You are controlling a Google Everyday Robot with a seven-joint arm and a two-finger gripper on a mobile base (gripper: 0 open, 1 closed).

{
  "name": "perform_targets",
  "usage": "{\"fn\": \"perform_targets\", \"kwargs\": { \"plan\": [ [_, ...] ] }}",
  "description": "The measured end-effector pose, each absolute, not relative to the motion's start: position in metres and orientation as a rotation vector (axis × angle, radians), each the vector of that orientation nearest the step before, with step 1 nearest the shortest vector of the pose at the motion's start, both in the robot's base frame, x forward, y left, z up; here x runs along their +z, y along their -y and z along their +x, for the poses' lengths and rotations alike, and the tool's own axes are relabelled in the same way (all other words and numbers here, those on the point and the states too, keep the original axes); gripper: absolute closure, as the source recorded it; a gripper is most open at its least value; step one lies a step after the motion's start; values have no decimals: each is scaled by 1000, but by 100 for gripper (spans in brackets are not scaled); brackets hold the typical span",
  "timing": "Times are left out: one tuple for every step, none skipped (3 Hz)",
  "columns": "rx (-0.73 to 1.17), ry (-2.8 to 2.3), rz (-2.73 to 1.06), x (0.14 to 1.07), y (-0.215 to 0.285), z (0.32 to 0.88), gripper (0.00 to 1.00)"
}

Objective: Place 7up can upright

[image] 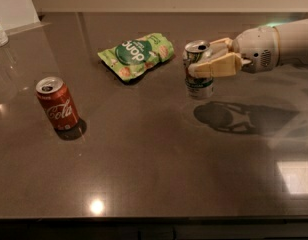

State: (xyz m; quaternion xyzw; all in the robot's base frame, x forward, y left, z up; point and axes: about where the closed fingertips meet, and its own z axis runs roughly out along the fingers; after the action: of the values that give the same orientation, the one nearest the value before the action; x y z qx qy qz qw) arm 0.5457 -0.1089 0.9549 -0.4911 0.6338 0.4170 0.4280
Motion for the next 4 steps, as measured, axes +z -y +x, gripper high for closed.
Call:
{"fn": "perform_targets", "kwargs": {
  "plan": [
    [1088, -1549, -1171, 944, 111, 542, 100],
    [1107, -1492, -1158, 934, 112, 538, 100],
    [1110, -1453, -1155, 922, 113, 535, 100],
    [1107, -1405, -1159, 916, 113, 533, 82]
  ]
}}
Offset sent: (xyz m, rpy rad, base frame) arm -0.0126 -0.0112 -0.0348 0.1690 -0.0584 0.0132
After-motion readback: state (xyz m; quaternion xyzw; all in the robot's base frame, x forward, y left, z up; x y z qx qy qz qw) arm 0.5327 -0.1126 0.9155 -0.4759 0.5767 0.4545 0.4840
